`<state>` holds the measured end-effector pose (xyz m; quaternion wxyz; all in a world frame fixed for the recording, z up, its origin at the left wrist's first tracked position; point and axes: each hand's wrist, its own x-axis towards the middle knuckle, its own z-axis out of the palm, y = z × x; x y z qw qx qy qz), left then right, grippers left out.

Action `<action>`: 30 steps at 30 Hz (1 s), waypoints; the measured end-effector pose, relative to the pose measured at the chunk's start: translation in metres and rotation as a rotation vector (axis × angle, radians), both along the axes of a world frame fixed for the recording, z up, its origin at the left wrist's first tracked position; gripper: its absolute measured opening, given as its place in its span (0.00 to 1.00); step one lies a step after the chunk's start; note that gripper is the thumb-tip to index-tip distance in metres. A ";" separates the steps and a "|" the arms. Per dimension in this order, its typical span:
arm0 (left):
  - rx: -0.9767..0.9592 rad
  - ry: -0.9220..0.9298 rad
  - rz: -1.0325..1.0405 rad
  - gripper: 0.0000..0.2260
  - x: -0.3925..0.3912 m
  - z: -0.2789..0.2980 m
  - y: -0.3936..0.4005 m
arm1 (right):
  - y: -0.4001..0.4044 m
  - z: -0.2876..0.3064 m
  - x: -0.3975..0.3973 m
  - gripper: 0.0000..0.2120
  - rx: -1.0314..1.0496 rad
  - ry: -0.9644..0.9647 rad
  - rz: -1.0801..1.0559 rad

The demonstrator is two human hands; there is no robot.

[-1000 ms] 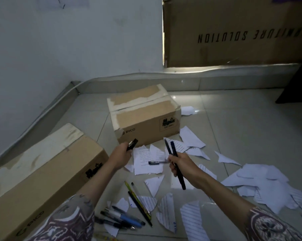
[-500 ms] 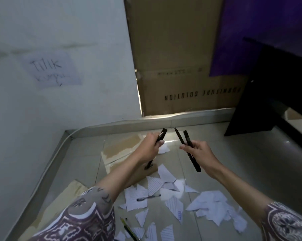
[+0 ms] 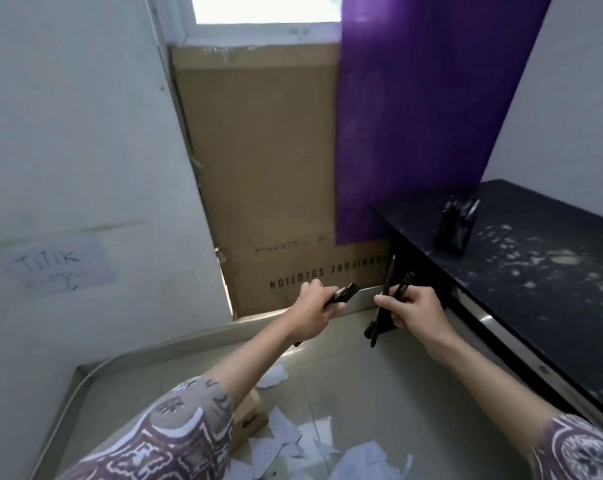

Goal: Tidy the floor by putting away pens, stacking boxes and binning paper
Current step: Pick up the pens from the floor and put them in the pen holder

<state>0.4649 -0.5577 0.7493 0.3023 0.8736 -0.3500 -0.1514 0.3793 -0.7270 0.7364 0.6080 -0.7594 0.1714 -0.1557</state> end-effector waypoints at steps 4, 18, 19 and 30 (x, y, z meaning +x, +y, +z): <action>-0.070 -0.017 -0.041 0.16 -0.002 0.041 -0.029 | -0.038 0.047 -0.019 0.10 -0.017 -0.029 -0.104; -0.719 0.278 0.003 0.13 0.022 0.108 -0.234 | -0.229 0.113 -0.003 0.06 -0.065 -0.025 -0.299; -0.765 0.290 0.022 0.13 0.029 0.110 -0.254 | -0.246 0.112 0.004 0.05 -0.067 -0.021 -0.318; -1.076 0.490 0.385 0.16 0.112 0.081 -0.370 | -0.330 0.069 0.083 0.05 0.003 -0.070 -0.463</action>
